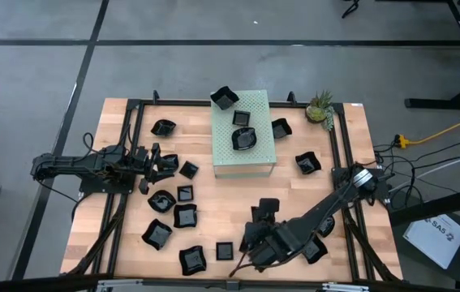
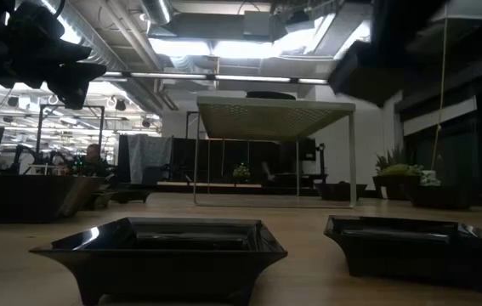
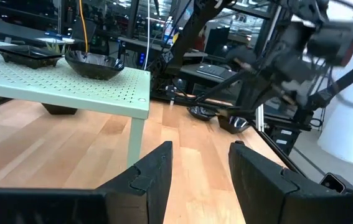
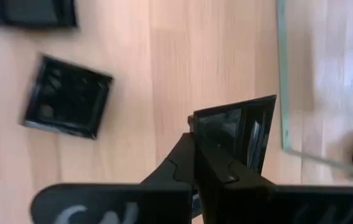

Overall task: Pick & Place Mini shaped plates
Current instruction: Stack the black square plate on top of the black square plate on the shelf, then stack the black distorted square plate on top of the black distorted square plate on the shelf

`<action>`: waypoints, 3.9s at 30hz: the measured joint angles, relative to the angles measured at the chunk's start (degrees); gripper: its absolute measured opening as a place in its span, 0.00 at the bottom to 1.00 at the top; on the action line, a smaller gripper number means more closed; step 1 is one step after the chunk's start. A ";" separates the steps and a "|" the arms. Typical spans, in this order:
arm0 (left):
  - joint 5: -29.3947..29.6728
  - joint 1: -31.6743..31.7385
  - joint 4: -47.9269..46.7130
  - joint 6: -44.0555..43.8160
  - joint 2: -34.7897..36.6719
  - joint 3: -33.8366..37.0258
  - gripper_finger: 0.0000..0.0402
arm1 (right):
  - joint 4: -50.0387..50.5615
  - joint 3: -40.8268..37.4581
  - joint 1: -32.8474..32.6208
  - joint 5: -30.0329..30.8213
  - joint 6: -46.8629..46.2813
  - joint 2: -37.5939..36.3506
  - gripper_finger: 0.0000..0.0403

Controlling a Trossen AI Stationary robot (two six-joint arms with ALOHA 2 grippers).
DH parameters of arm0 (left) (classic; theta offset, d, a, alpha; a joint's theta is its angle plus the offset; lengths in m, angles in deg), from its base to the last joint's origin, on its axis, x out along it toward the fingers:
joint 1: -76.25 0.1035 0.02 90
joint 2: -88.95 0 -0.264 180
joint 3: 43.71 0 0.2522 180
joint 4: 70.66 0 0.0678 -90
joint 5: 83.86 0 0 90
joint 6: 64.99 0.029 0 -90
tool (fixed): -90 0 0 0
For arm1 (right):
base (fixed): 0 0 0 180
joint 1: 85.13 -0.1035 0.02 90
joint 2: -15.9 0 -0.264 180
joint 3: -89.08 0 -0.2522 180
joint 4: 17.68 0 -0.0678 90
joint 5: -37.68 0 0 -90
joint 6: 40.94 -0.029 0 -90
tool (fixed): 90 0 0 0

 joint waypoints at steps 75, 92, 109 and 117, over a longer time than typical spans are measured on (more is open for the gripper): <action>0.01 0.01 0.00 0.00 -0.01 0.01 0.38 | -20.49 0.04 49.02 -2.19 37.12 -6.85 0.01; 0.00 0.01 0.00 0.00 -0.02 0.01 0.38 | -15.97 0.04 50.38 -2.14 36.02 -5.78 0.09; 0.02 0.01 0.00 0.00 -0.02 -0.01 0.38 | -15.10 0.58 50.34 -2.08 36.18 -6.45 0.24; 0.02 0.01 0.00 0.00 -0.02 -0.01 0.38 | -12.16 3.30 49.83 -2.05 36.12 -7.50 0.31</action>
